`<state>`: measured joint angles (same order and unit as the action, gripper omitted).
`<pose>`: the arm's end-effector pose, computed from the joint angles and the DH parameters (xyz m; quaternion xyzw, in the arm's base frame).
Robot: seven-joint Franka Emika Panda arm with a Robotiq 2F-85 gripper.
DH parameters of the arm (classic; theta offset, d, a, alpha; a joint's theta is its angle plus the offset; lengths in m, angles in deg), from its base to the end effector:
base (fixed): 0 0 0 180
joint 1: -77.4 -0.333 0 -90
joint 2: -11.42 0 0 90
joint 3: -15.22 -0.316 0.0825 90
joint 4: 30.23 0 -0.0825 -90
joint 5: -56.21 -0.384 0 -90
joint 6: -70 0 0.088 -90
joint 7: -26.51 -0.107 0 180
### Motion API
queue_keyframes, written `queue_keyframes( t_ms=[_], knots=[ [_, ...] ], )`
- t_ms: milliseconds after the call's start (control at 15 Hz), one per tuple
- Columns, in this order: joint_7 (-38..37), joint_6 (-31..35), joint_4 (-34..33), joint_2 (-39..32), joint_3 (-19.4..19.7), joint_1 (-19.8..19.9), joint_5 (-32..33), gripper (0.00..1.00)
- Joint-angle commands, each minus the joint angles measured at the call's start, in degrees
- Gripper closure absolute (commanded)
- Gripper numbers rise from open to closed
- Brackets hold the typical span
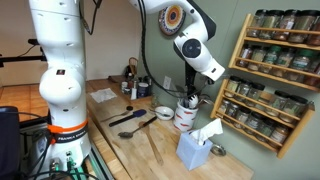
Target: Hang the whisk on the hook on the spice rack
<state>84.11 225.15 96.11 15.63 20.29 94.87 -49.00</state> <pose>0.4827 -0.2374 0.4404 -0.7335 0.3943 -0.4696 0.2934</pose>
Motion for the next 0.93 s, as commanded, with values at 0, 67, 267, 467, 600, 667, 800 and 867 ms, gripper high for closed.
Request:
queue_keyframes(
  t_ms=[0,67,267,467,600,667,800,867],
  knots=[
    [-1.02,0.94,-0.90,-0.81,-0.07,-0.03,-0.02,0.98],
    [-0.99,0.92,-1.02,-0.86,-0.07,-0.03,0.00,0.98],
    [-1.03,1.06,-1.43,-1.09,-0.12,-0.08,0.07,0.98],
    [-1.17,1.17,-1.69,-1.42,-0.10,-0.05,0.19,0.98],
    [-1.40,1.11,-1.82,-1.66,-0.05,-0.01,0.50,0.98],
    [-1.50,1.07,-1.95,-1.82,-0.04,0.00,0.58,0.98],
    [-1.75,1.03,-2.30,-2.21,0.00,0.03,0.77,0.98],
    [-1.86,1.01,-2.43,-2.35,0.02,0.04,0.83,0.98]
  ],
)
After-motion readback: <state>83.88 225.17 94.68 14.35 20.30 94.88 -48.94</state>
